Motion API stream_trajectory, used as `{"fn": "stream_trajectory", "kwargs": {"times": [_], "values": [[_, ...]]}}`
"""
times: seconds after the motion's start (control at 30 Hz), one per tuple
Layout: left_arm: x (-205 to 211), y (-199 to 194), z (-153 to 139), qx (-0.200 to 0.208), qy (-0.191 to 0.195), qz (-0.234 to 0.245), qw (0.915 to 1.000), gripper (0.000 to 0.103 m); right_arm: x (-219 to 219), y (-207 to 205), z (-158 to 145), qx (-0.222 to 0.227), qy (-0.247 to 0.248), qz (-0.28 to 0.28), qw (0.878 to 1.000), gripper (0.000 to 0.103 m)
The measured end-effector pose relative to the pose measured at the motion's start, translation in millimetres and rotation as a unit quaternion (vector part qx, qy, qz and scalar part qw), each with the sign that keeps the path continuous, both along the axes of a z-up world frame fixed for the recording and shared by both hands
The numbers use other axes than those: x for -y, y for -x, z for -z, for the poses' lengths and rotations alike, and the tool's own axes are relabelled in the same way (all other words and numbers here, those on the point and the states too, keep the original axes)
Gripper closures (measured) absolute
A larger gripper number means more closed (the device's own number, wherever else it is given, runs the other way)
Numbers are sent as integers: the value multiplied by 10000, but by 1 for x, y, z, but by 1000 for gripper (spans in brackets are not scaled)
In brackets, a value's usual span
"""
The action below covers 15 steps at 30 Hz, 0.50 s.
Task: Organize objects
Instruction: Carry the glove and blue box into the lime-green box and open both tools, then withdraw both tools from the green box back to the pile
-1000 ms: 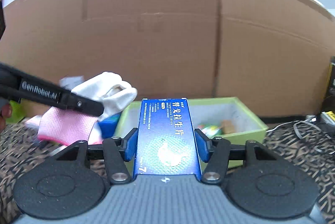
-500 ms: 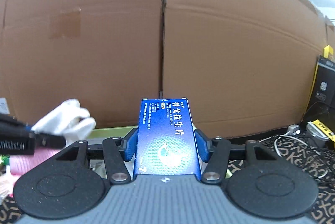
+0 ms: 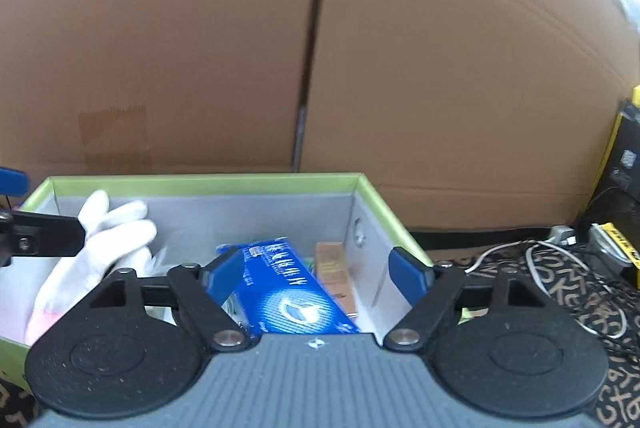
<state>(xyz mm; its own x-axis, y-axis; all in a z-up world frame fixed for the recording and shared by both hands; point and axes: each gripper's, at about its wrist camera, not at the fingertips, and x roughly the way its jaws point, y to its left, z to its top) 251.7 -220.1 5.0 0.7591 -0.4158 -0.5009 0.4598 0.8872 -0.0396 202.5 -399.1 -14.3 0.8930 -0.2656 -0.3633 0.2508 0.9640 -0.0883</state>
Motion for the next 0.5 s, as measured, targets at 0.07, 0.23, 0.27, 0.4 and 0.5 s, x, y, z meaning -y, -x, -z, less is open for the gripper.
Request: {"fn": "stream_trajectory", "kwargs": {"times": [0.07,0.23,0.27,0.4,0.5], "values": [[2,1,-14,-35,163,-22,9999,0,-2,10,-15,191,-144,-6,9997,17],[-20,28,-38,101,490,-41,9987,0,-14,53,-44,814,-435,-96,9957,10],[-24,34,-42,127,545,-52,9984,0,-19,61,-48,923,-476,-141,9945,8],[-47,60,-52,183,629,-108,9978,0,-40,90,-58,1205,-717,-484,9889,8],[-68,84,-51,221,649,-76,9976,0,-60,110,-57,1277,-816,-764,9855,5]]}}
